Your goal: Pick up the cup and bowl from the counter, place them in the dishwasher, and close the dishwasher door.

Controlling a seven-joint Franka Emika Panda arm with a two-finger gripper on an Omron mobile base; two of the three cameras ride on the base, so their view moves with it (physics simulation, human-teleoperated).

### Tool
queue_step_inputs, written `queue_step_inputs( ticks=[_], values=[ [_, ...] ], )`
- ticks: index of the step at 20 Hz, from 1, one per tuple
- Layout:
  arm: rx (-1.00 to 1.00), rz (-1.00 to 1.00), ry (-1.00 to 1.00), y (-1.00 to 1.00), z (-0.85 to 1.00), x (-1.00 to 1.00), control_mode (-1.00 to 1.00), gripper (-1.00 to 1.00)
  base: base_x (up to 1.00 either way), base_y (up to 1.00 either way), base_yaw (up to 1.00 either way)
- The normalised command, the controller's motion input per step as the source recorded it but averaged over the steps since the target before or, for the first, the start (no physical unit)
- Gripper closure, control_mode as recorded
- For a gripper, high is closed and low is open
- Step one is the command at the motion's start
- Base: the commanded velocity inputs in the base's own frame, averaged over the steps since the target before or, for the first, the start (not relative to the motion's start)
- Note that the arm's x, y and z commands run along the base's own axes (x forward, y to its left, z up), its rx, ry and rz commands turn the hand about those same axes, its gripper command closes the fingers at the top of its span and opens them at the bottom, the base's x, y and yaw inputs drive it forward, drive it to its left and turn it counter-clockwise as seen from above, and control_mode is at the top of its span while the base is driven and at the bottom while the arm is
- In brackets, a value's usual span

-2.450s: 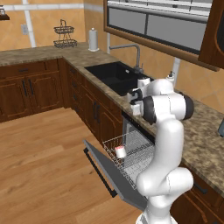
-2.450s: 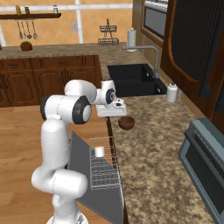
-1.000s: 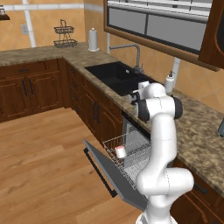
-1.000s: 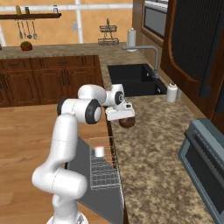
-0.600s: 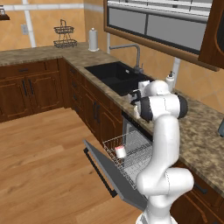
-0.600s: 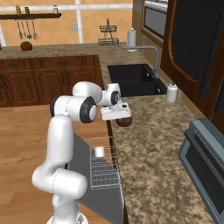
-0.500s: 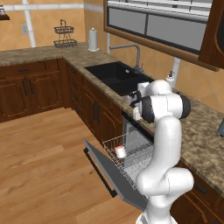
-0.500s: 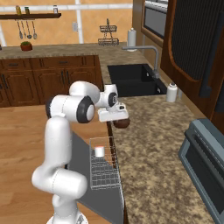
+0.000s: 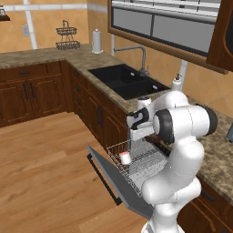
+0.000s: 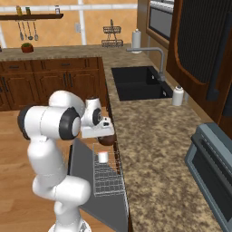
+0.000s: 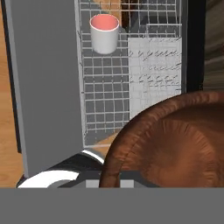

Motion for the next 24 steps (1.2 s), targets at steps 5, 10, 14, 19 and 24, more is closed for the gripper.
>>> queue_step_inputs(
  ticks=[5, 10, 14, 19, 24],
  values=[
    [0.07, -0.02, -0.11, 0.29, -0.29, -0.81, -1.00, 1.00, 0.00, 0.00, 0.00],
    [0.01, -0.01, 0.02, 0.04, -0.75, -0.02, -1.00, 1.00, 0.00, 0.00, 0.00],
    [0.02, 0.00, 0.21, 0.07, -0.92, 0.44, -1.00, 1.00, 0.00, 0.00, 0.00],
    [0.01, 0.00, 0.09, 0.03, -0.62, 0.60, -1.00, 1.00, 0.00, 0.00, 0.00],
    [0.01, 0.00, 0.23, 0.01, -0.57, 0.70, -1.00, 1.00, 0.00, 0.00, 0.00]
  ],
)
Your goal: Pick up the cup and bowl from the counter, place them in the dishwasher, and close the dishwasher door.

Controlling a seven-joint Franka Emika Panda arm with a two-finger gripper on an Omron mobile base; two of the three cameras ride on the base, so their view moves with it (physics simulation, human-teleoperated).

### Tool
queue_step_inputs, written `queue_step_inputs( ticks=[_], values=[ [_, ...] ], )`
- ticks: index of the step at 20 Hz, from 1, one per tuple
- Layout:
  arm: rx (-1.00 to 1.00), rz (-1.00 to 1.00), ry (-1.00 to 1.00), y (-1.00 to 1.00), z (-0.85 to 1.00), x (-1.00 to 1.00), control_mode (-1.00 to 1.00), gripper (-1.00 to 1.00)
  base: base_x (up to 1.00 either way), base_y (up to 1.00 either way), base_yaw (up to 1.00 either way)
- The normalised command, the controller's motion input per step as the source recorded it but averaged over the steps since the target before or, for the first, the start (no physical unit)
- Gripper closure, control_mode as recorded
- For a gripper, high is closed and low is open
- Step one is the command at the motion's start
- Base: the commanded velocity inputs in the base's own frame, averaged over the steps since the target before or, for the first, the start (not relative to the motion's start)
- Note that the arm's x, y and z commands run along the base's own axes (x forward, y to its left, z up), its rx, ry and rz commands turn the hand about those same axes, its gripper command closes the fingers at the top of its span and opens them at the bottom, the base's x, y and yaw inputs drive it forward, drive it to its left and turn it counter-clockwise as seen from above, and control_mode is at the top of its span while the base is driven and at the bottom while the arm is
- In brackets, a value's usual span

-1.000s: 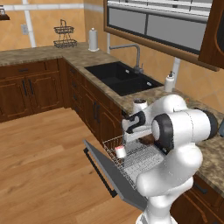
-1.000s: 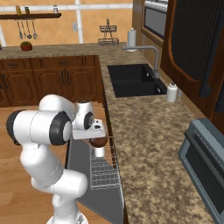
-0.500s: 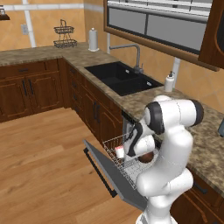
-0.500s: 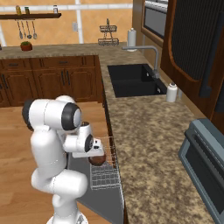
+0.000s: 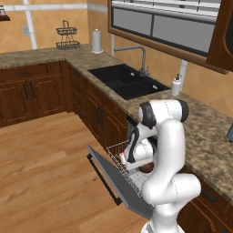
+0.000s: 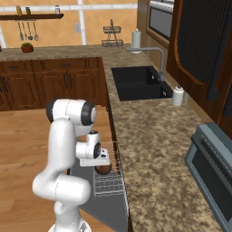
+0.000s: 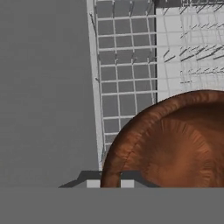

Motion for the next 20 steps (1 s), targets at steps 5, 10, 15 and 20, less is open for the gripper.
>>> queue_step_inputs(
  ticks=[5, 10, 15, 20],
  values=[
    [0.05, 0.06, 0.17, -0.06, -0.46, 0.56, -1.00, 1.00, 0.00, 0.00, 0.00],
    [0.12, 0.14, 0.16, 0.00, -0.72, 0.12, -1.00, 1.00, 0.00, 0.00, 0.00],
    [0.18, 0.15, 0.25, 0.01, -0.81, 0.02, -1.00, 1.00, 0.00, 0.00, 0.00],
    [0.08, 0.10, 0.19, 0.46, -0.56, 0.00, -1.00, 1.00, 0.00, 0.00, 0.00]
  ],
)
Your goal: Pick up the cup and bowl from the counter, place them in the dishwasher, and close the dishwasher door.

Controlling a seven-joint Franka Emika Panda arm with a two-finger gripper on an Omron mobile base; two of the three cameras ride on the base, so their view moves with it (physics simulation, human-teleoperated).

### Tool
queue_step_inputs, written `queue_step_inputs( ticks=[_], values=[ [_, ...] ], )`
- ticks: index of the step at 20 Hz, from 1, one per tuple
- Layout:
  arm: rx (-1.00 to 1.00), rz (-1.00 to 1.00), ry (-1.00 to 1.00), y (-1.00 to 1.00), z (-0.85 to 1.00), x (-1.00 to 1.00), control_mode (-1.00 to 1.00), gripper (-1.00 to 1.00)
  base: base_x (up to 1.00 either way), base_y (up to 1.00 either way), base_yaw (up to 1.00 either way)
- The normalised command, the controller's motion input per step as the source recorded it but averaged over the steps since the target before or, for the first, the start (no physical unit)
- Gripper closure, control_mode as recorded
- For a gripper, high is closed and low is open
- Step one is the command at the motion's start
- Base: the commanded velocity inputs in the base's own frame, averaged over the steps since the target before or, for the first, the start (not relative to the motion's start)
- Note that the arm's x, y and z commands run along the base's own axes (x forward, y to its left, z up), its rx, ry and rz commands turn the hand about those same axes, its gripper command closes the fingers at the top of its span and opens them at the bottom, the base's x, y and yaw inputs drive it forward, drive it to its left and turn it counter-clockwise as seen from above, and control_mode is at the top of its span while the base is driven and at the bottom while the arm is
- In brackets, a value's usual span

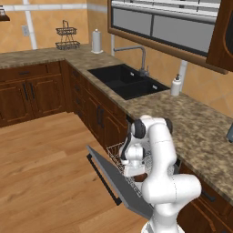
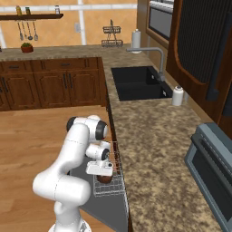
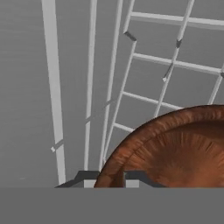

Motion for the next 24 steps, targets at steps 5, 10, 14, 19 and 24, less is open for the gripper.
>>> queue_step_inputs(
  ticks=[5, 10, 14, 19, 24],
  values=[
    [0.03, 0.09, 0.10, 0.13, -0.07, -0.03, -1.00, 1.00, 0.00, 0.00, 0.00],
    [0.03, 0.09, 0.11, -0.01, -0.38, 0.22, -1.00, -1.00, 0.00, 0.00, 0.00],
    [0.03, 0.10, 0.08, 0.01, -0.23, 0.05, -1.00, -1.00, 0.00, 0.00, 0.00],
    [0.01, 0.04, 0.01, 0.26, 0.10, -0.15, -1.00, -1.00, 0.00, 0.00, 0.00],
    [0.00, 0.00, 0.00, 0.08, 0.33, -0.16, -1.00, -1.00, 0.00, 0.00, 0.00]
  ],
)
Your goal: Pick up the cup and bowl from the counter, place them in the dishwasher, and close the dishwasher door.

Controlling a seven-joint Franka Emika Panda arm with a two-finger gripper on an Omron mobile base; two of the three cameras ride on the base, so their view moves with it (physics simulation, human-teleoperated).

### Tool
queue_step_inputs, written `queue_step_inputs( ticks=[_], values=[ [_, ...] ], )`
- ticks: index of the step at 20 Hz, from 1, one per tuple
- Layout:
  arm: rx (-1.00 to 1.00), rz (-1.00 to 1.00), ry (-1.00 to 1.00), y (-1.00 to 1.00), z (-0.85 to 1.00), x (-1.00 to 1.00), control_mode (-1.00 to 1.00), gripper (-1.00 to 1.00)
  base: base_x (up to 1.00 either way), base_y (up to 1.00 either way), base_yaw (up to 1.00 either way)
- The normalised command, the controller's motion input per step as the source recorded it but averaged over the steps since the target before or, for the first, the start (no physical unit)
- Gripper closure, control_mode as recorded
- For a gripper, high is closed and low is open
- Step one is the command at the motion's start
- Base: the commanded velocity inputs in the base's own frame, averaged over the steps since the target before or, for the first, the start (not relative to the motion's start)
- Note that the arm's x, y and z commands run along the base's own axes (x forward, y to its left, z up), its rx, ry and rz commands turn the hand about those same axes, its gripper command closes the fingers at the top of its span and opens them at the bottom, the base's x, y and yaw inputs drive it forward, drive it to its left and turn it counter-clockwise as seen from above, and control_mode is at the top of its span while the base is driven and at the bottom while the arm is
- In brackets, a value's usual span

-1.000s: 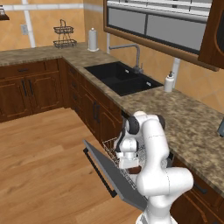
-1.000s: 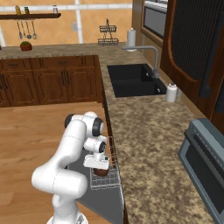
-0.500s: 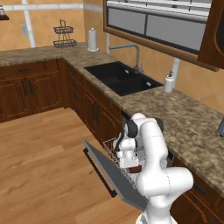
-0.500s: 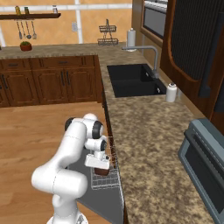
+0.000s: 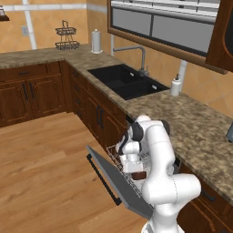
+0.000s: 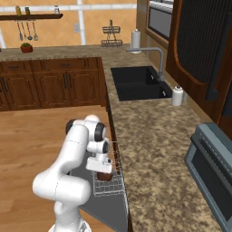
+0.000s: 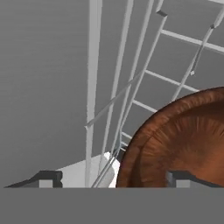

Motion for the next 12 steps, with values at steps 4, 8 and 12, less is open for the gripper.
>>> queue_step_inputs(
  ticks=[4, 8, 12],
  values=[
    [0.00, 0.00, 0.00, 0.00, 0.32, -0.02, -1.00, -1.00, 0.00, 0.00, 0.00],
    [0.00, 0.00, -0.11, 0.00, 0.69, -0.31, -1.00, -1.00, 0.00, 0.00, 0.00],
    [0.00, 0.00, -0.07, 0.09, 0.61, -0.65, -1.00, -1.00, 0.00, 0.00, 0.00]
  ],
)
